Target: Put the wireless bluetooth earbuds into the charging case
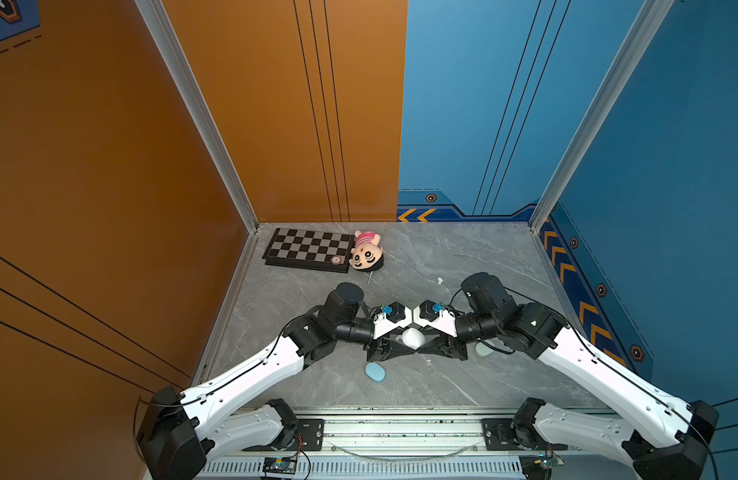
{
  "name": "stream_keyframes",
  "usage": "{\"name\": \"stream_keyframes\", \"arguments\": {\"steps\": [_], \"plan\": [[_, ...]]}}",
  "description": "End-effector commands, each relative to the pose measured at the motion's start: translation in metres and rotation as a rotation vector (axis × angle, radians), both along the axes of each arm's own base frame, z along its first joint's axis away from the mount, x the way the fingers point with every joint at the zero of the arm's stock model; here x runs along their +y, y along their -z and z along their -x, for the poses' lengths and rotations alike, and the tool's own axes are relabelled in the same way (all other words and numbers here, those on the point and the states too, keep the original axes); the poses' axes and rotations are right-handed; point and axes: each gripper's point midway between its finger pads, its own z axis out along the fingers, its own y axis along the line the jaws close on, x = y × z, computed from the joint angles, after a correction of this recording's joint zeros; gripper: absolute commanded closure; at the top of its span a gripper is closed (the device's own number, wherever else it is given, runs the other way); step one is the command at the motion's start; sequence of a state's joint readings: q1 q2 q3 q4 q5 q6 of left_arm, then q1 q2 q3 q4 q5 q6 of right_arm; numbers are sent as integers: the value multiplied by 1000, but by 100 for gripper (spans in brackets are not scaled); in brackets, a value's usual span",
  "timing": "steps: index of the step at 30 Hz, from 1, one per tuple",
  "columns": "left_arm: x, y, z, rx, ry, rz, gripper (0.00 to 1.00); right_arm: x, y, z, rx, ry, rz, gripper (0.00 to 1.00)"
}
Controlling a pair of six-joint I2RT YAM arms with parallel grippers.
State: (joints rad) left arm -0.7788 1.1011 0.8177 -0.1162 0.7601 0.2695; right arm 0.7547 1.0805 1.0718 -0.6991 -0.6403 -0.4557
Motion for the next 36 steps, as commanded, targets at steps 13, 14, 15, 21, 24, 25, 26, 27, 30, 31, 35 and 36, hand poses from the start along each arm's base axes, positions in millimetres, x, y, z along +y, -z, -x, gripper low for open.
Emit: {"name": "stream_keyframes", "arguments": {"steps": [13,14,15,21,24,25,26,27,30,31,35,36], "plan": [[2,-16,3,-30,12,21,45,-10,12,8,-11,-9,50,72],[2,-16,3,-31,14,22,45,-10,12,8,-13,-11,50,72],[2,-16,3,-31,14,22,46,-10,12,8,-12,-11,51,72],[0,-15,4,-27,20,22,48,-7,7,9,-17,-21,42,72],[0,-13,4,-26,21,20,51,-5,5,9,-17,-25,36,72],[-1,-14,4,-28,21,21,52,-5,5,10,-17,-29,36,72],[-1,-14,4,-27,22,20,54,-5,4,10,-15,-27,35,72],[-1,-14,4,-27,23,21,55,-4,3,10,-16,-29,33,72],[-2,-14,4,-29,24,22,61,-3,4,10,-12,-32,33,72],[-2,-14,4,-28,24,21,63,-3,4,9,-12,-30,32,72],[-2,-13,4,-28,25,21,69,0,4,8,-8,-28,29,72],[-2,-13,4,-29,25,22,71,0,4,7,-9,-24,29,72]]}}
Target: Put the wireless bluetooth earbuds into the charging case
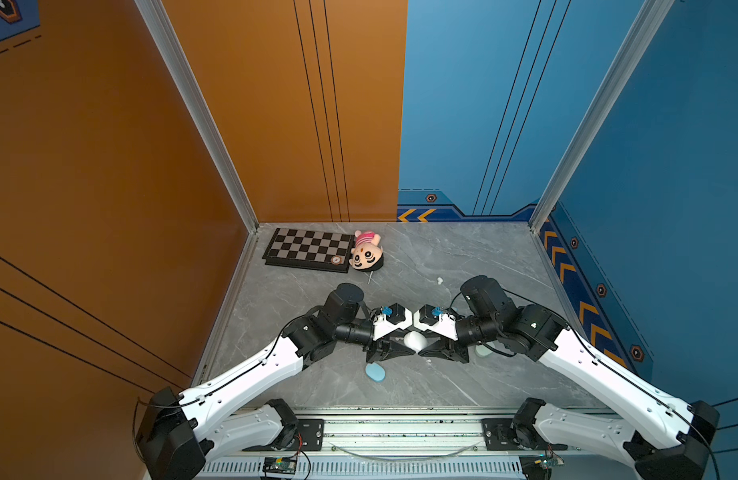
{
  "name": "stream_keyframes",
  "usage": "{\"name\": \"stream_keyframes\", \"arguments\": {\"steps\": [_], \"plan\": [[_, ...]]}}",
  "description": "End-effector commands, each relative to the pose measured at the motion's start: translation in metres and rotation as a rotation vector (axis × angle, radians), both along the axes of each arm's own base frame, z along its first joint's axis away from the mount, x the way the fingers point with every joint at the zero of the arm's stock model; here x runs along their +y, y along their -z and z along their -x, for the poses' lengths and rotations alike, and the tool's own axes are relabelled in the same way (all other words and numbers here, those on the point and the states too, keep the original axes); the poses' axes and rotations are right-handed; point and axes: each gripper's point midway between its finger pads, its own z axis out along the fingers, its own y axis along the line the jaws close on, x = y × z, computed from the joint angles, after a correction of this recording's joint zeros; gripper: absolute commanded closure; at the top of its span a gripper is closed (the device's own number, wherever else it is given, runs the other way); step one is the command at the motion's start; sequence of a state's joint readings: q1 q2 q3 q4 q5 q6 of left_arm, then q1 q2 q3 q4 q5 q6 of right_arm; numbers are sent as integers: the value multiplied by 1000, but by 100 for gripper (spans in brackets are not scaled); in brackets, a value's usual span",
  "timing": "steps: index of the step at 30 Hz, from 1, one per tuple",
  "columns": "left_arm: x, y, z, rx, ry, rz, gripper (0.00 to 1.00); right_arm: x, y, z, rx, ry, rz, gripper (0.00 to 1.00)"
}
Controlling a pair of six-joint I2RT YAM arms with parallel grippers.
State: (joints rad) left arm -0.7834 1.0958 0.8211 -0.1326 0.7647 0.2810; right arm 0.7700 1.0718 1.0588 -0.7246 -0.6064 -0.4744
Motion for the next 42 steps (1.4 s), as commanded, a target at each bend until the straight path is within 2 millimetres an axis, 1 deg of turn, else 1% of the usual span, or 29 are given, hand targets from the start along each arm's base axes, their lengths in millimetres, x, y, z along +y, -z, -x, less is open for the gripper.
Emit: {"name": "stream_keyframes", "arguments": {"steps": [1,5,7,8,12,14,17,21,27,36,37,42], "plan": [[-3,-13,1,-25,15,27,75,5,-5,3,1,-18,-10,71],[-3,-13,0,-24,12,26,92,7,-7,-4,-16,11,-23,65],[-3,-13,-1,-28,9,25,99,7,-7,-7,-20,26,-26,60],[-4,-13,-1,-29,7,25,100,7,-7,-9,-18,34,-25,58],[-3,-12,-3,-30,-2,21,100,6,-7,-11,-15,48,-28,49],[-3,-12,-4,-33,-5,19,100,6,-8,-14,-16,59,-35,43],[-3,-12,-5,-36,-9,17,100,5,-9,-16,-11,71,-45,39],[-3,-11,-6,-35,-10,14,100,3,-6,-18,-4,84,-42,39],[-2,-10,-5,-33,-6,4,100,-1,-9,-25,7,121,-60,38],[-2,-9,-5,-33,-7,0,100,0,-25,-30,-5,142,-97,39],[-2,-8,-6,-32,-8,0,100,-6,-26,-38,-6,176,-100,39],[-1,-8,-7,-25,-19,1,100,-8,-32,-40,-13,190,-112,39]]}}
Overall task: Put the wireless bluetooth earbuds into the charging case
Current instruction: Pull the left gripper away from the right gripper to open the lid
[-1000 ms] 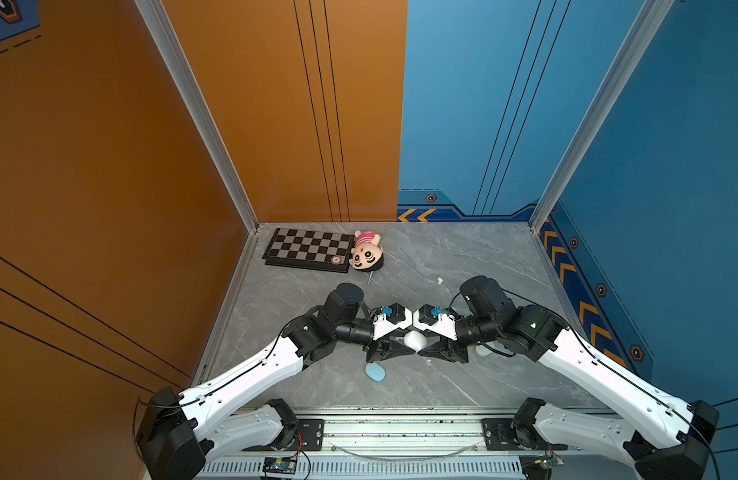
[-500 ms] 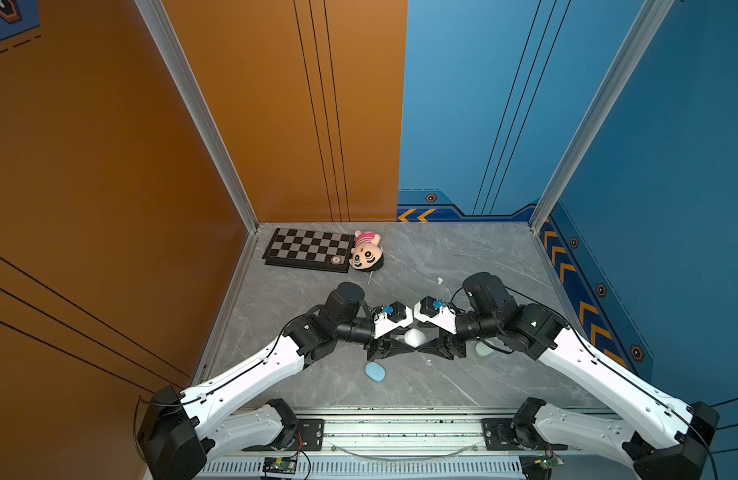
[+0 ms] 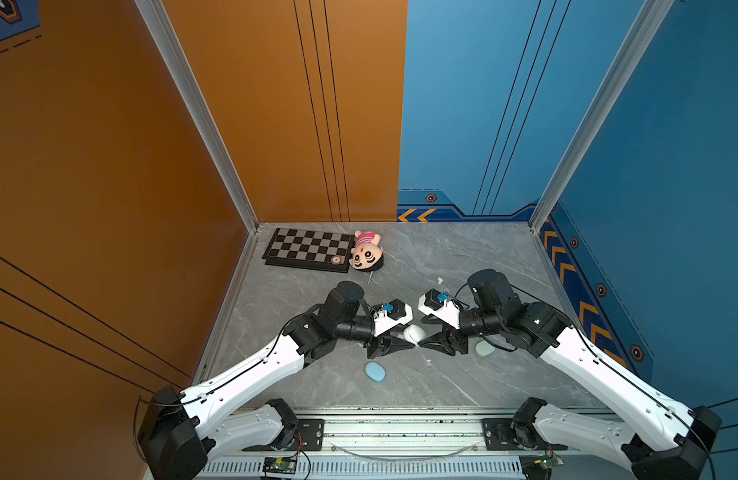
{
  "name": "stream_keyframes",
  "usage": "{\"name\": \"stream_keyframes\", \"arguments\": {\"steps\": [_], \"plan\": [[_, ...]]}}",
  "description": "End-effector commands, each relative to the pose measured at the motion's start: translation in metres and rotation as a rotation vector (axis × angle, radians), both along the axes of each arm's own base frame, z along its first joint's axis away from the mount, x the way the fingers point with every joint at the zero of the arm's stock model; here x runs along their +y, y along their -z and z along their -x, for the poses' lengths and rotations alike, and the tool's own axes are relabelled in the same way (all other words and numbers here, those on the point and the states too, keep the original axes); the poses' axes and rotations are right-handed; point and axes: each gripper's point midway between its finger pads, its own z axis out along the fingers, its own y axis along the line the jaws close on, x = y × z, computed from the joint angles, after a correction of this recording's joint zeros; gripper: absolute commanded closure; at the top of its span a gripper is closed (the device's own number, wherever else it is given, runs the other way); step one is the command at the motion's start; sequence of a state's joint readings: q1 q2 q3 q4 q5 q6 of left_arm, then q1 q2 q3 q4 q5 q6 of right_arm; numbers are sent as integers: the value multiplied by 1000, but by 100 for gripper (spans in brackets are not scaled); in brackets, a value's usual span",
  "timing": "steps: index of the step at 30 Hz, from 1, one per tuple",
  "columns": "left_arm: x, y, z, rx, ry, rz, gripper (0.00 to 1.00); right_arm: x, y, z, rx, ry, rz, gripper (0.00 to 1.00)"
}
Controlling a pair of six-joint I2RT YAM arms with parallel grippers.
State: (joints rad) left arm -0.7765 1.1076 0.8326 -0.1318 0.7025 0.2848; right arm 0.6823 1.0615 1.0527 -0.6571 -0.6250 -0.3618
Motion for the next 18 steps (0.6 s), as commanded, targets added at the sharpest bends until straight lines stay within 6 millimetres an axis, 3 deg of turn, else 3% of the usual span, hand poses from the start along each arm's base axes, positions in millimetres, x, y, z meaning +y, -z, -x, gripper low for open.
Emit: {"name": "stream_keyframes", "arguments": {"steps": [1,18], "plan": [[-2,-10,6,-1,39,22,100,-2,-20,-14,-61,56,-41,39],[-5,-20,-8,25,-7,55,100,-10,-28,-32,-121,130,-54,49]]}}
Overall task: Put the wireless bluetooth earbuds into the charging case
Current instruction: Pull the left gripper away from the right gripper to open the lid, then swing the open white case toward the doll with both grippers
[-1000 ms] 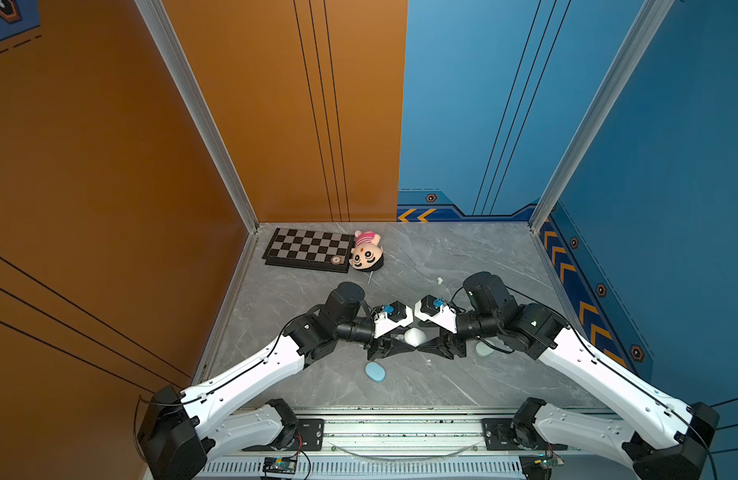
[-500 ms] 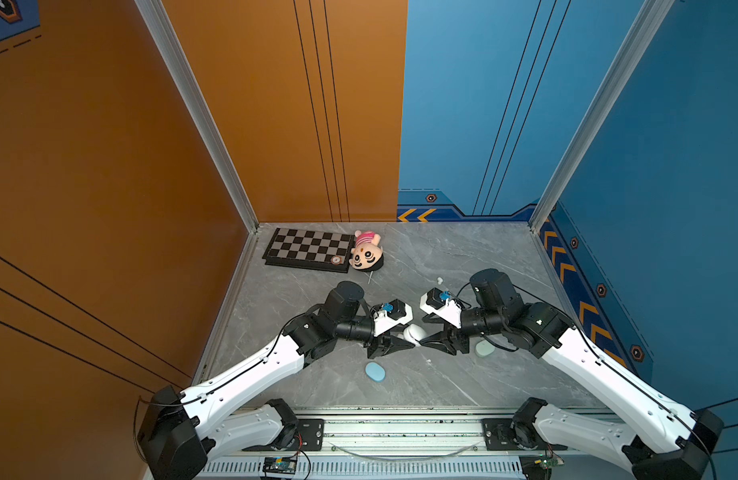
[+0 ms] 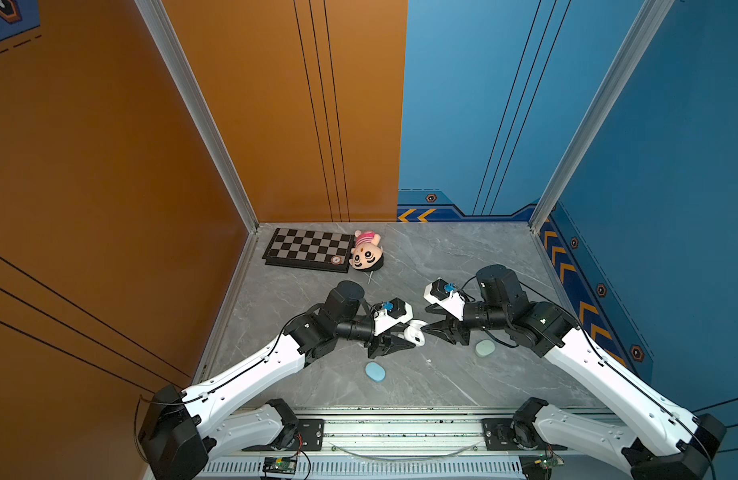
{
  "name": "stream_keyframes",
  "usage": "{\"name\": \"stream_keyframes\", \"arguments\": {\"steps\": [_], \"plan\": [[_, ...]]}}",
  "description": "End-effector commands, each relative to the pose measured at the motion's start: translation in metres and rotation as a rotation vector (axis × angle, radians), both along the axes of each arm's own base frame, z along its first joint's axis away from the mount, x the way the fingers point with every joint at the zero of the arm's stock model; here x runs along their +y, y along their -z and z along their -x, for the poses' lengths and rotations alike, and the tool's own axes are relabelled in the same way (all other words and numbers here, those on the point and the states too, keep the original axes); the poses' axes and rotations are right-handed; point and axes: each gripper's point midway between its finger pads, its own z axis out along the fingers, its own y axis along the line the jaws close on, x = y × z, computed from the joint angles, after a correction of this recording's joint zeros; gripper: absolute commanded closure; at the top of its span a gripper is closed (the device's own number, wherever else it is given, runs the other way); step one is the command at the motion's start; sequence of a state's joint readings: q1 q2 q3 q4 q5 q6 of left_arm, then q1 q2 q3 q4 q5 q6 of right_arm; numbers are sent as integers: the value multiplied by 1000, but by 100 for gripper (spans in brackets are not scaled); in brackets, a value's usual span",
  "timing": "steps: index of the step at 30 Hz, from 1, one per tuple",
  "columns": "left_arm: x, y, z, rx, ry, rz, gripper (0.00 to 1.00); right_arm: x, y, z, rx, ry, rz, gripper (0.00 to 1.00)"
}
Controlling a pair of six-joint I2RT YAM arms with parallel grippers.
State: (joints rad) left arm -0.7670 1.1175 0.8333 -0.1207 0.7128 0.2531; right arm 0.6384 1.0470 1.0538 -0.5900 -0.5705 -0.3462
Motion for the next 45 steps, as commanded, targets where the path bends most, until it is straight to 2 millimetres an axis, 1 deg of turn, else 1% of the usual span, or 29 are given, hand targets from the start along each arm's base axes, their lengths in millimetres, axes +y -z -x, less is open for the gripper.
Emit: {"name": "stream_keyframes", "arguments": {"steps": [1,8,11,13,17,19,23,24,26,27,28,29,33,37,38,39,40,42,43,45], "plan": [[-5,-21,-7,-3,-4,56,100,-3,-15,-7,-46,35,-28,51],[-7,-26,-17,7,-29,74,100,-5,1,-3,-21,29,-13,62],[-9,-27,-18,11,-31,76,100,-4,-1,-5,-29,33,-21,70],[-9,-28,-20,15,-36,84,100,-4,-3,-6,-34,34,-23,77],[-10,-31,-23,23,-46,98,100,-5,-1,-8,-36,38,-22,86],[-10,-34,-24,26,-47,103,100,-6,-2,-9,-45,44,-21,93],[-10,-36,-27,39,-57,106,100,-8,-7,-13,-80,56,-21,96],[-10,-37,-29,42,-68,106,89,-9,-9,-14,-92,61,-21,97],[-8,-38,-33,48,-101,107,56,-11,-15,-17,-118,68,-21,98],[-7,-40,-36,48,-119,109,43,-12,-17,-20,-133,78,-15,99],[-5,-40,-39,49,-140,109,33,-13,-19,-22,-149,90,-10,100],[-3,-41,-41,49,-159,106,26,-15,-21,-24,-168,100,-1,100],[9,-50,-49,37,-230,93,19,-23,-25,-34,-254,139,57,100],[18,-66,-59,-11,-303,86,18,-29,-27,-41,-327,161,116,100],[17,-71,-61,-26,-306,83,19,-30,-27,-42,-342,161,124,100],[15,-70,-64,-39,-315,67,21,-30,-29,-43,-356,160,130,100],[12,-81,-67,-67,-320,69,23,-29,-29,-43,-365,156,135,100],[4,-84,-73,-115,-326,45,26,-27,-30,-42,-380,148,132,100],[1,-78,-73,-112,-318,12,28,-27,-32,-42,-385,147,123,100],[-8,-80,-78,-137,-314,-4,30,-25,-35,-42,-393,144,109,100]]}}
